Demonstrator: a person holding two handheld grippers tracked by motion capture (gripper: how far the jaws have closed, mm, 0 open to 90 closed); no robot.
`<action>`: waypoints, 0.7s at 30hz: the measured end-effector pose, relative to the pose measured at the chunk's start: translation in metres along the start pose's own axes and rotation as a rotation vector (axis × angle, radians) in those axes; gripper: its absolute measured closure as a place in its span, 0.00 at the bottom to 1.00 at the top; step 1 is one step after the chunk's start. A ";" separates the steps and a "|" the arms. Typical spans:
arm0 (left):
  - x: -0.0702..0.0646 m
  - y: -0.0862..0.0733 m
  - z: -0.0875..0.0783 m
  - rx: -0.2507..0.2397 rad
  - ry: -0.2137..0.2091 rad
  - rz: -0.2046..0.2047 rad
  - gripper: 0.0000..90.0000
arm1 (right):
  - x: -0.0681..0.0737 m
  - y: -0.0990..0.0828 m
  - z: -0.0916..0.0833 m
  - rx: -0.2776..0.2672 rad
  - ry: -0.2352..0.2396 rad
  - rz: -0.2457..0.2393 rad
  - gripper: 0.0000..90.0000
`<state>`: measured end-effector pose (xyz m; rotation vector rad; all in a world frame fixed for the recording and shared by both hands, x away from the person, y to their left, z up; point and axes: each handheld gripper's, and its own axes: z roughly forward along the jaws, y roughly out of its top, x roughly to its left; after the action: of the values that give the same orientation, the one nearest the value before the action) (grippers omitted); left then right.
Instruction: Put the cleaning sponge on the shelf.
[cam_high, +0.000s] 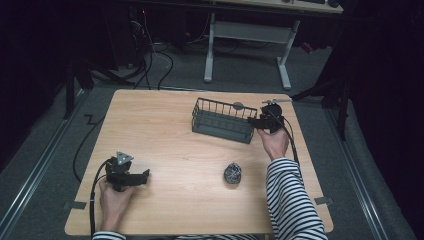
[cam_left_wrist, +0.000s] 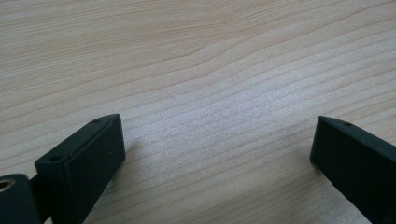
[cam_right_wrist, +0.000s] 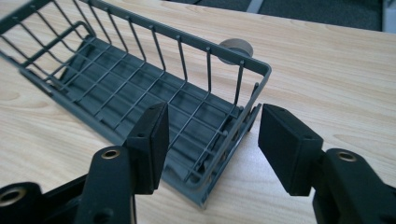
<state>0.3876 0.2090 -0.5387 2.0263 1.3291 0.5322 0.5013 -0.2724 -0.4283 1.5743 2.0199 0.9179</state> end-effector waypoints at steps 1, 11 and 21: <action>0.000 0.000 0.000 0.000 0.000 0.000 0.04 | 0.000 0.000 0.000 0.000 0.000 0.000 0.49; 0.000 0.000 0.000 0.000 0.000 0.001 0.04 | 0.000 0.000 0.020 0.069 -0.019 0.009 0.56; 0.000 0.000 0.000 -0.001 0.001 0.000 0.04 | 0.000 -0.010 0.020 0.086 0.001 -0.017 0.65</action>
<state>0.3874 0.2091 -0.5387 2.0250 1.3288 0.5335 0.5075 -0.2689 -0.4491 1.5986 2.0964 0.8360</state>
